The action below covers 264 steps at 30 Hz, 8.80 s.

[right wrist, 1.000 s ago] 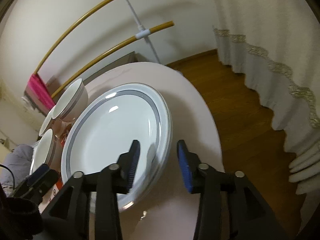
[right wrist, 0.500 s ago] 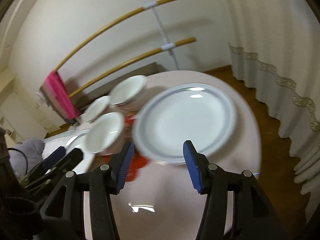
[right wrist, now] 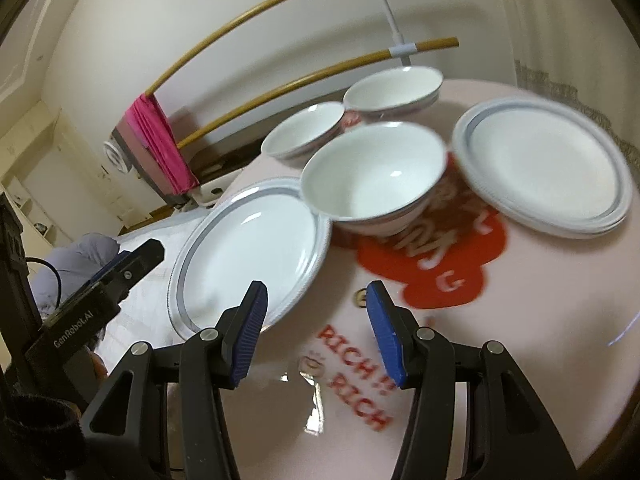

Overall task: Organize plates and bowls
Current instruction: 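Move the right gripper to another grey-rimmed plate and pinch its rim, then lift the plate and carry it over the plate stack, then lower the plate onto the stack and open the right gripper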

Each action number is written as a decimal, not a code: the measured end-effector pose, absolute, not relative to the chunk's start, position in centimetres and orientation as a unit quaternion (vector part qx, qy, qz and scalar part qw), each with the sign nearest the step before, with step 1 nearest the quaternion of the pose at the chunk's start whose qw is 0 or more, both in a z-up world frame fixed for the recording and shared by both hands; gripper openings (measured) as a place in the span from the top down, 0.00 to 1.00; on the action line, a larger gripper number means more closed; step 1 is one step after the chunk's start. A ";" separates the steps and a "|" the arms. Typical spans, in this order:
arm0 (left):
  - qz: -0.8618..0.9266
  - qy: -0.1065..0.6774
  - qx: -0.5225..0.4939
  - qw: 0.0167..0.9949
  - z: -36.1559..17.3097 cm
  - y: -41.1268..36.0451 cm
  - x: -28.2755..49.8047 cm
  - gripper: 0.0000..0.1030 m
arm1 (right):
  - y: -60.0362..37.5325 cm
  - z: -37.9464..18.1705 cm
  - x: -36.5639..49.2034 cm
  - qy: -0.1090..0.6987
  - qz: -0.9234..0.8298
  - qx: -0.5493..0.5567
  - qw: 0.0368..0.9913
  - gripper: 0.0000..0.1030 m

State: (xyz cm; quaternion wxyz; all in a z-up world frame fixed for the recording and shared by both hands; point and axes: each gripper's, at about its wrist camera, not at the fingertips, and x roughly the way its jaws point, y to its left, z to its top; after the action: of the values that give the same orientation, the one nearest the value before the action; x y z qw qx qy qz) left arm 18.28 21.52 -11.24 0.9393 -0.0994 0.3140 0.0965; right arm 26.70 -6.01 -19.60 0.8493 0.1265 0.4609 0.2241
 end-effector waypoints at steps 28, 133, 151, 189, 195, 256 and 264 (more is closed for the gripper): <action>0.050 0.399 -0.121 0.907 -17.7 29.9 30.4 0.69 | -1.7 -24.7 29.4 0.478 0.228 0.129 0.839 0.80; -0.022 0.395 -0.049 0.917 -9.2 -6.0 31.3 0.79 | -31.3 -21.7 38.4 0.453 0.111 0.110 0.878 0.79; -0.018 0.401 -0.056 0.914 -9.1 -6.2 31.3 0.79 | -29.4 -21.5 39.6 0.487 0.047 0.076 0.869 0.68; -0.004 0.400 -0.048 0.915 -9.0 -5.9 30.9 0.79 | -31.6 -23.1 39.9 0.485 0.085 0.199 0.847 0.74; -0.001 0.403 -0.043 0.914 -8.8 -6.1 30.7 0.78 | -31.7 -23.6 39.9 0.477 0.107 0.221 0.844 0.78; -0.012 0.382 -0.065 0.922 -6.5 -4.7 27.1 0.56 | -29.3 -22.5 39.2 0.490 0.064 0.167 0.853 0.71; -0.033 0.356 -0.075 0.931 -4.8 -4.4 24.5 0.48 | -28.6 -20.2 37.0 0.475 0.038 0.145 0.867 0.53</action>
State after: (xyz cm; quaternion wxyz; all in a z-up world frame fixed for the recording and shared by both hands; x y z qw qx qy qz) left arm 24.50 -4.42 -4.78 0.9307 -0.0753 0.3565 -0.0326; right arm 36.99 -28.63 -20.23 0.8673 0.1448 0.4748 0.0378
